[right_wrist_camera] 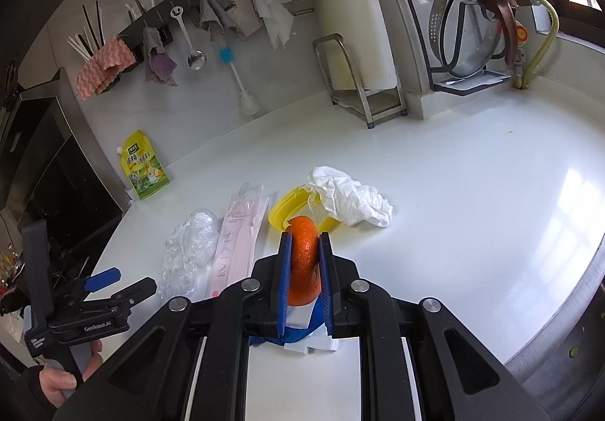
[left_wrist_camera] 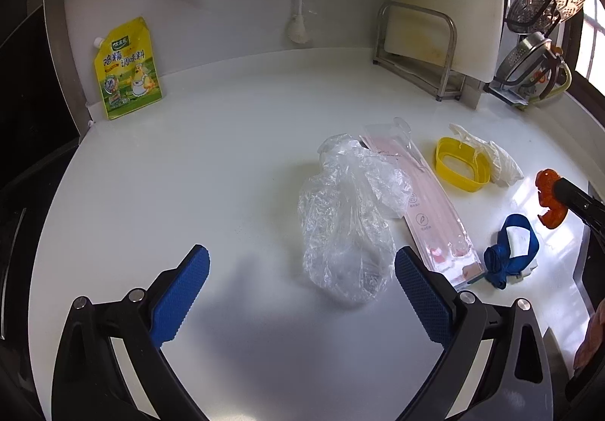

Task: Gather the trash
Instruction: 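Grasp the clear plastic bag with the left tool while the right tool holds the orange ball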

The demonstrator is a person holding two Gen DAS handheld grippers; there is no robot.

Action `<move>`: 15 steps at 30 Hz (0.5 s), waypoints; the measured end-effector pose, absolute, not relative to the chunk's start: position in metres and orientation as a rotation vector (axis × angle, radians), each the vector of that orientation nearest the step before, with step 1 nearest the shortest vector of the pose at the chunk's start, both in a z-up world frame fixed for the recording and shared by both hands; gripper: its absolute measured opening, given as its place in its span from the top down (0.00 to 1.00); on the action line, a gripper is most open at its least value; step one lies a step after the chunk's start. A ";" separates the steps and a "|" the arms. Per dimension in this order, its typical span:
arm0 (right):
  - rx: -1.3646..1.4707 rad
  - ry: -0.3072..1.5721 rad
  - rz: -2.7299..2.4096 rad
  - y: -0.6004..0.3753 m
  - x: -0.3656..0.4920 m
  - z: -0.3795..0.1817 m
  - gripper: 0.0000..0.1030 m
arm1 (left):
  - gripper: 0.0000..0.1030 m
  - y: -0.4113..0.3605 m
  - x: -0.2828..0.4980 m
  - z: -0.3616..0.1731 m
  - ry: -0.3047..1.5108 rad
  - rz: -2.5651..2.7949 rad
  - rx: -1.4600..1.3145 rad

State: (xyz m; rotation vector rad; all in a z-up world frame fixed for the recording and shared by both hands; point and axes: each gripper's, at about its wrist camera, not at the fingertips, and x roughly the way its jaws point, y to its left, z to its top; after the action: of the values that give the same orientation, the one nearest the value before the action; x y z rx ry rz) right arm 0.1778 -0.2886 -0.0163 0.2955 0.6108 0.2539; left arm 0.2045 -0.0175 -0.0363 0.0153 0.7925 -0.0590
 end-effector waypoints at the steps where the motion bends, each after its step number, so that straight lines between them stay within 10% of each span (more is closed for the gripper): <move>1: 0.295 0.614 0.253 -0.289 0.178 -0.017 0.86 | 0.06 -0.018 0.209 -0.037 0.800 -0.061 0.008; 10: 0.309 0.610 0.264 -0.291 0.176 -0.016 0.86 | 0.08 -0.031 0.247 -0.052 0.894 -0.079 -0.001; 15: 0.316 0.606 0.266 -0.293 0.175 -0.016 0.87 | 0.45 -0.035 0.254 -0.059 0.927 -0.104 0.005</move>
State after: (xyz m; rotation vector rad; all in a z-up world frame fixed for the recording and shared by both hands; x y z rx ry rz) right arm 0.1749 -0.2927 -0.0156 0.3161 0.6062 0.2655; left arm 0.2536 -0.0352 -0.0592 0.0055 0.9269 -0.1044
